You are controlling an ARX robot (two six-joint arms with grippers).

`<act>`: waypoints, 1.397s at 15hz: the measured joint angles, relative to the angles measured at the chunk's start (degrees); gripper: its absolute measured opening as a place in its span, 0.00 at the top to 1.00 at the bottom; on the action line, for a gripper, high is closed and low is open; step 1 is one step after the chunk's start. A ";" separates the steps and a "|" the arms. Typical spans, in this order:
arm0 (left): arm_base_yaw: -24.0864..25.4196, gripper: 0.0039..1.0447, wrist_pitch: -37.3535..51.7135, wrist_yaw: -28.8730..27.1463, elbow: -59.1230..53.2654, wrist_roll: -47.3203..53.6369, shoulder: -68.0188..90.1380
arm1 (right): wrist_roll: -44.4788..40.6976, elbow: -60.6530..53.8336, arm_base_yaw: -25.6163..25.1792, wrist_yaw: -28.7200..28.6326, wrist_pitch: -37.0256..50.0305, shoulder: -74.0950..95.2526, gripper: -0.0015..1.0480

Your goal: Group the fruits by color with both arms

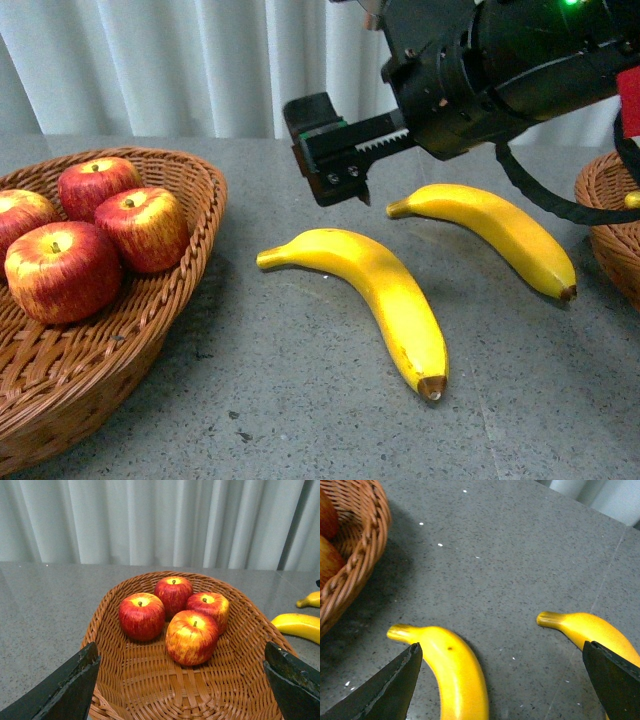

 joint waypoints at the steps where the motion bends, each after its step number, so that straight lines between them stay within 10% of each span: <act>1: 0.00 0.06 0.00 0.00 0.00 -0.02 0.00 | -0.11 0.02 -0.74 0.02 -0.44 0.33 0.06; 21: 0.00 0.06 0.00 0.00 0.00 -0.02 0.00 | -7.02 -2.99 -4.35 -2.82 -6.56 2.45 0.06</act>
